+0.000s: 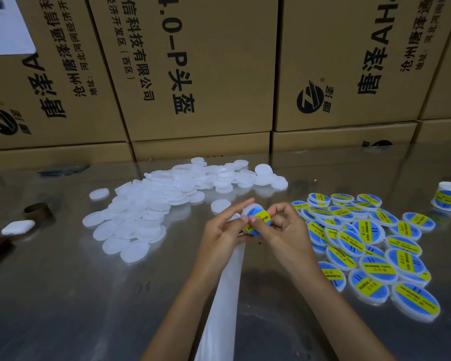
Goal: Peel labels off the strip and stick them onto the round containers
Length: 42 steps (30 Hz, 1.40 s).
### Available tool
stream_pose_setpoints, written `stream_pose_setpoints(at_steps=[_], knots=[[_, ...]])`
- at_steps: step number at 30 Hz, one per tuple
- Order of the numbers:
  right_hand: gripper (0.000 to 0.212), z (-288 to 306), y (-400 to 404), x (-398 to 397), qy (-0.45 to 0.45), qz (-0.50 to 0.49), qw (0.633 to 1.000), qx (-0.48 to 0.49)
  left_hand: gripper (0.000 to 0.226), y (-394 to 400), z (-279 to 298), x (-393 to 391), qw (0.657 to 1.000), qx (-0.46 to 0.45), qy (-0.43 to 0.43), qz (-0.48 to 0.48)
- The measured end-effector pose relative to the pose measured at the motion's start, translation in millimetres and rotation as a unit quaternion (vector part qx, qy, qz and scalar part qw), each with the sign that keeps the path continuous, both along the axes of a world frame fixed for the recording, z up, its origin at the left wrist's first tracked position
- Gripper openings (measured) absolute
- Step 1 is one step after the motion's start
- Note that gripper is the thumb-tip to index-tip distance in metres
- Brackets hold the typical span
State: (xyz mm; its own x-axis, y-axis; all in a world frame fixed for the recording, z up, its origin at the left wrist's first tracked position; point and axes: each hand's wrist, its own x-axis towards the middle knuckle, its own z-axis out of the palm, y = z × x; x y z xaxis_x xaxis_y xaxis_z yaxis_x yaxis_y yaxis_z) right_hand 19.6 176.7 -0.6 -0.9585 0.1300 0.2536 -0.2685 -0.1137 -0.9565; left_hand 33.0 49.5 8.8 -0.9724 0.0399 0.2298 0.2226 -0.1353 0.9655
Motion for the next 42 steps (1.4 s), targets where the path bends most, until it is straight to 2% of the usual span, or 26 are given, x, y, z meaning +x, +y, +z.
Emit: stream_pose_setpoints(at_steps=[3, 5, 8, 12, 16, 20, 26, 31, 33, 37, 40, 42], knots=[[0.029, -4, 1, -2, 0.006, -0.042, 0.995, 0.088, 0.033, -1, -1, 0, 1.0, 0.016, 0.001, 0.004], [0.037, -7, 4, -3, -0.006, -0.082, 0.985, 0.154, 0.034, -2, 0, -1, 0.999, 0.047, -0.004, -0.001], [0.044, -11, 6, -5, -0.016, -0.094, 0.976, 0.194, 0.034, -2, 2, -2, 0.993, 0.108, -0.037, -0.023], [0.044, -15, 5, -2, 0.041, -0.078, 0.969, 0.229, 0.032, 0, 2, -2, 0.986, 0.14, -0.071, -0.055], [0.045, -16, 9, 0, 0.096, -0.108, 0.941, 0.305, 0.031, -1, 2, -2, 0.986, 0.137, -0.071, -0.066], [0.039, -16, 9, -2, 0.142, -0.144, 0.929, 0.309, 0.029, -4, 2, -2, 0.992, 0.101, -0.054, -0.053], [0.04, -16, 12, -4, 0.157, -0.156, 0.926, 0.305, 0.032, -8, 0, -1, 0.999, -0.032, 0.011, -0.007], [0.036, -17, 10, -5, 0.146, -0.108, 0.94, 0.289, 0.064, -13, 3, -2, 0.992, -0.086, -0.007, -0.088], [0.034, -15, 7, -5, 0.131, -0.094, 0.95, 0.267, 0.057, -10, 3, 0, 0.992, -0.084, -0.014, -0.093], [0.036, -9, 8, -3, 0.1, -0.044, 0.981, 0.163, 0.032, -13, 5, -2, 0.999, 0.0, -0.038, 0.0], [0.037, -8, 6, 3, 0.099, 0.023, 0.975, 0.196, 0.014, -19, 5, -4, 0.995, 0.036, -0.047, 0.079], [0.041, -11, 3, 4, 0.105, 0.023, 0.962, 0.253, 0.016, -19, 3, -5, 0.991, 0.02, -0.047, 0.124]])
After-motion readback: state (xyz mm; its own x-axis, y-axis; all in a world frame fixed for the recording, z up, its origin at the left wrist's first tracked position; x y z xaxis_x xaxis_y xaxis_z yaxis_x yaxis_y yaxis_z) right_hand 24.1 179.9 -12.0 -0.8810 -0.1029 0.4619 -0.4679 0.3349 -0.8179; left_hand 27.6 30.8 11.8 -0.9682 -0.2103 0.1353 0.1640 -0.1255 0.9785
